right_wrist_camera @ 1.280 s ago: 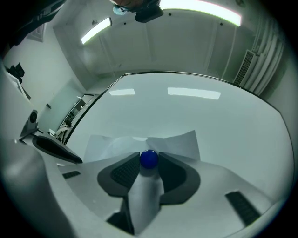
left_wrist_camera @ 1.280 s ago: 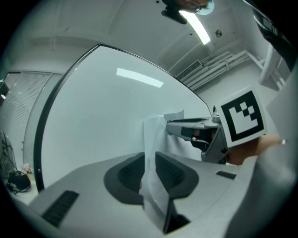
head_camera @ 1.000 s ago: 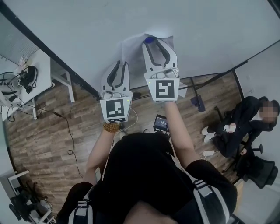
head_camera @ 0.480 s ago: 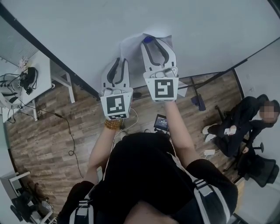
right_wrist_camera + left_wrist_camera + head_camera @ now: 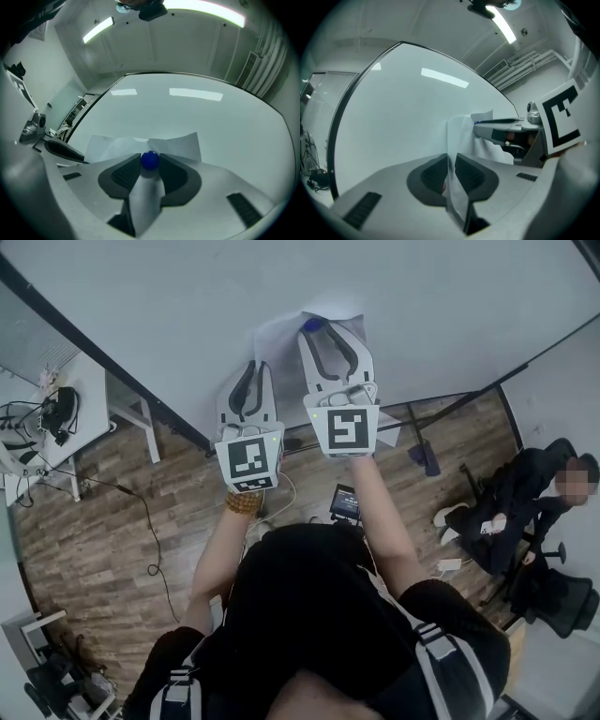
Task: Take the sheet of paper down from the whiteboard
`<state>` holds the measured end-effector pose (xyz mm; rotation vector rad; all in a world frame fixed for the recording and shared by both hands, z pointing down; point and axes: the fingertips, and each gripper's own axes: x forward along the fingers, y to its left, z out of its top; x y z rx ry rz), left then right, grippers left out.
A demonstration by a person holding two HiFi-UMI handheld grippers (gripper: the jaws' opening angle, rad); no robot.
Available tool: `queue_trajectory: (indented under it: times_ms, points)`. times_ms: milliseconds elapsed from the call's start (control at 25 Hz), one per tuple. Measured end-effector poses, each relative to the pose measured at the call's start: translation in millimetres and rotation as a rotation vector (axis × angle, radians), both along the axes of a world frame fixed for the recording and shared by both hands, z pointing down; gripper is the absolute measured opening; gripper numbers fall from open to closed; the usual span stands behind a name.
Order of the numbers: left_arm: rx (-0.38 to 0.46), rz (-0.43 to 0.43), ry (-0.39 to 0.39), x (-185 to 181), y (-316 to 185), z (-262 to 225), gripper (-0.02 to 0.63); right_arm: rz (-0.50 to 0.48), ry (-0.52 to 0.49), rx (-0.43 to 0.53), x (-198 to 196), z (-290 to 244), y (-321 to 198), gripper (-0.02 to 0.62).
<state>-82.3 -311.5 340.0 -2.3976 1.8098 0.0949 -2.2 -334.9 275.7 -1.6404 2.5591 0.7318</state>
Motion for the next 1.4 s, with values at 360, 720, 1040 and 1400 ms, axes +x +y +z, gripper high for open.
queue_trajectory:
  times_ms: [360, 720, 1040, 1400]
  points:
    - [-0.006, -0.038, 0.030, -6.7, -7.3, 0.6, 0.020, 0.000, 0.006, 0.020, -0.6, -2.1, 0.9, 0.121]
    - [-0.020, -0.052, 0.037, -7.8, -8.6, 0.4, 0.012, 0.004, 0.016, 0.023, -0.8, -2.4, 1.2, 0.121]
    - [-0.031, -0.057, 0.049, -7.9, -9.7, 0.7, 0.011, 0.009, 0.005, -0.002, 0.5, 1.0, -0.2, 0.120]
    - [-0.039, -0.055, 0.059, -7.0, -9.9, 0.8, 0.009, 0.005, 0.015, 0.014, 0.7, -0.7, 0.6, 0.118]
